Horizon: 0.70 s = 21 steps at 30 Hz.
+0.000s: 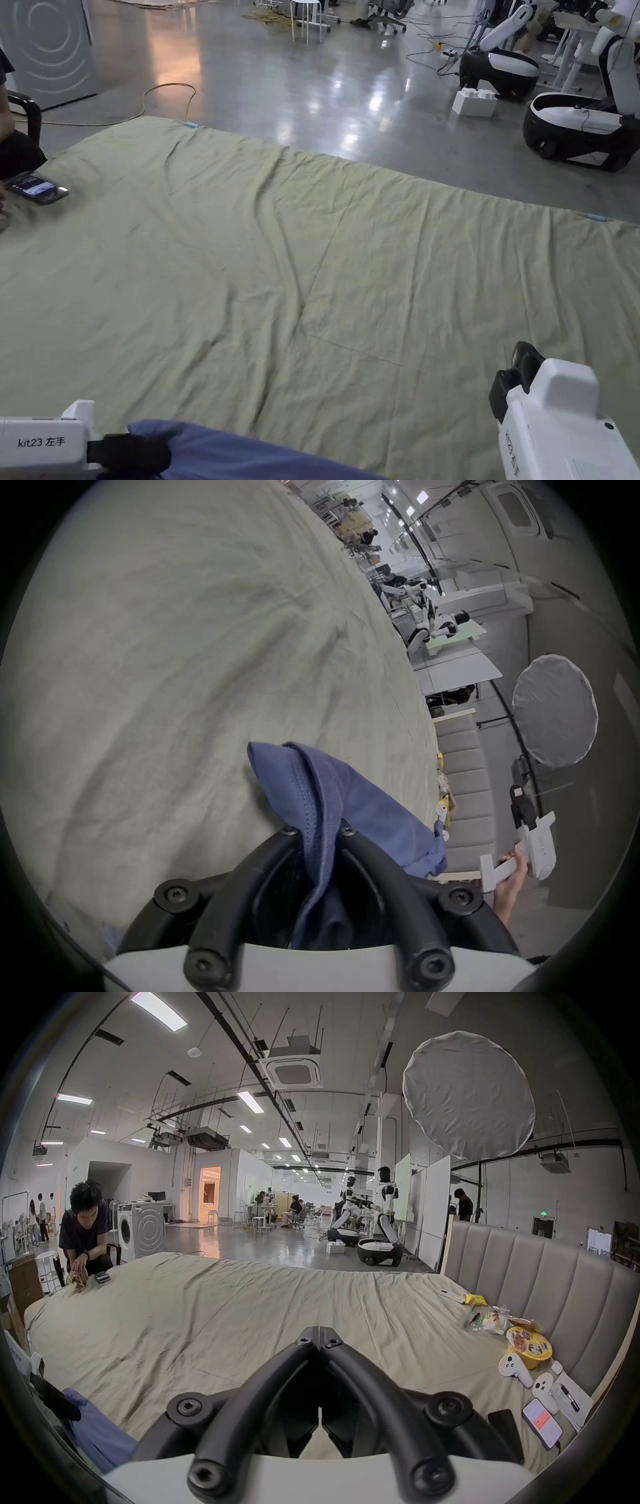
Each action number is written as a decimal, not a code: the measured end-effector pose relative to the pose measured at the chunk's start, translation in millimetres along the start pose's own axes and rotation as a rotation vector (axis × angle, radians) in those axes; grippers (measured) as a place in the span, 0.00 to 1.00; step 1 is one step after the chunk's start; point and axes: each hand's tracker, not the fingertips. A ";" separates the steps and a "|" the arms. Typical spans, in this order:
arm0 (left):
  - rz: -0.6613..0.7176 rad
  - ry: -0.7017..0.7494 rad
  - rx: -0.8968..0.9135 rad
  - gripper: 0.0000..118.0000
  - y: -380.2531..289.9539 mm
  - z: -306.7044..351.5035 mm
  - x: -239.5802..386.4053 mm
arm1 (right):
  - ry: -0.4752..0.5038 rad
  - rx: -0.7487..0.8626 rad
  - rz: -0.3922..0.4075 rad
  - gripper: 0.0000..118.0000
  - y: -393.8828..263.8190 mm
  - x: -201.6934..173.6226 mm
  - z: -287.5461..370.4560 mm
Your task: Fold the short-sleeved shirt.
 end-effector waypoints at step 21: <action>-0.322 0.368 0.092 0.09 22.3 80.4 104.2 | -0.013 0.020 0.003 0.00 2.0 15.1 1.8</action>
